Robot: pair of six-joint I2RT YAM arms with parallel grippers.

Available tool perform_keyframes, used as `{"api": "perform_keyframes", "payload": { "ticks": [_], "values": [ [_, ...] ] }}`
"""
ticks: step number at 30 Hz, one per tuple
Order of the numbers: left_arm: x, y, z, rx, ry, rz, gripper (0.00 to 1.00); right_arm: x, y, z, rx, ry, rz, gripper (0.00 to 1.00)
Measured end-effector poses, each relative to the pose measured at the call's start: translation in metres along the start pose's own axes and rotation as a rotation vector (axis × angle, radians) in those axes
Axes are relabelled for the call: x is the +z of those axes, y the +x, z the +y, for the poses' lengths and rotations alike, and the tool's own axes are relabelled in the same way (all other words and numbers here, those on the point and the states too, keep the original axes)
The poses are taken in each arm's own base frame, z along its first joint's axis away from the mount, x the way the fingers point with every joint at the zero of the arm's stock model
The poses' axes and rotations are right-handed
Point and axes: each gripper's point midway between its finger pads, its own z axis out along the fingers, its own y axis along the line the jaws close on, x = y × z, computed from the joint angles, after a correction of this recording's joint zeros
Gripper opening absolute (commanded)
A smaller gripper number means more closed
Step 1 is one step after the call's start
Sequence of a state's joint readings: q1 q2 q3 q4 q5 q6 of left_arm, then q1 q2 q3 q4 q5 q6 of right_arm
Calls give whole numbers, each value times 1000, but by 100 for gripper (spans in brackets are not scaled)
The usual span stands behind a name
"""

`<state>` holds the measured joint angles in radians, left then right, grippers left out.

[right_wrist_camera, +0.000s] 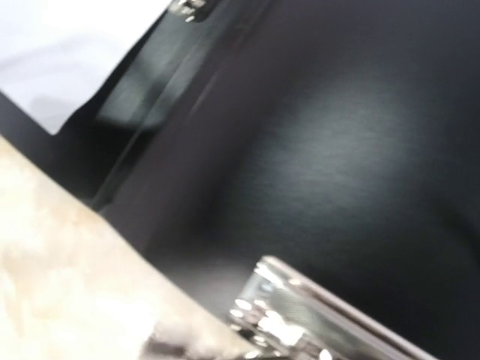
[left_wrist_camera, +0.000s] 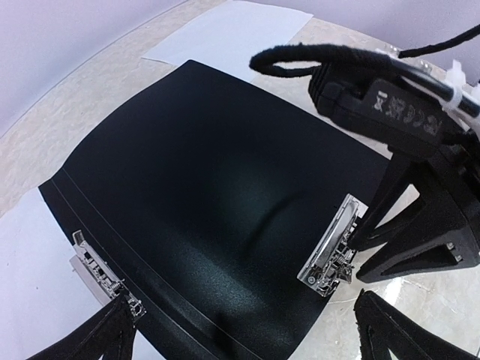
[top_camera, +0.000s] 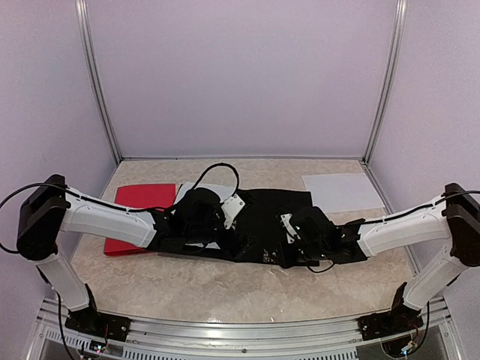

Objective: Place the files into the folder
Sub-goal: Open the spring clip on the folder with some files.

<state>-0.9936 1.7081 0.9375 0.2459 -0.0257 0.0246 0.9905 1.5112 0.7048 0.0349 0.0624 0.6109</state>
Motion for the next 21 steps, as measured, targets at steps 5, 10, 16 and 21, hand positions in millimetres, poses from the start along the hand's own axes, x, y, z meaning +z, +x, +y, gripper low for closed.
{"api": "perform_keyframes", "payload": {
  "ticks": [5, 10, 16, 21],
  "values": [
    [-5, 2, 6, -7, -28, 6, 99, 16, 7, 13, -27, -6, 37, 25],
    [-9, 6, 13, -17, -55, 19, 99, 31, 3, 26, -53, -11, 53, 25],
    [-15, 8, 16, -37, -70, 20, 99, 36, 3, 33, -74, -11, 68, 26],
    [-16, 8, 20, -54, -76, 19, 99, 35, -1, 41, -102, -22, 62, 36]
  ]
}}
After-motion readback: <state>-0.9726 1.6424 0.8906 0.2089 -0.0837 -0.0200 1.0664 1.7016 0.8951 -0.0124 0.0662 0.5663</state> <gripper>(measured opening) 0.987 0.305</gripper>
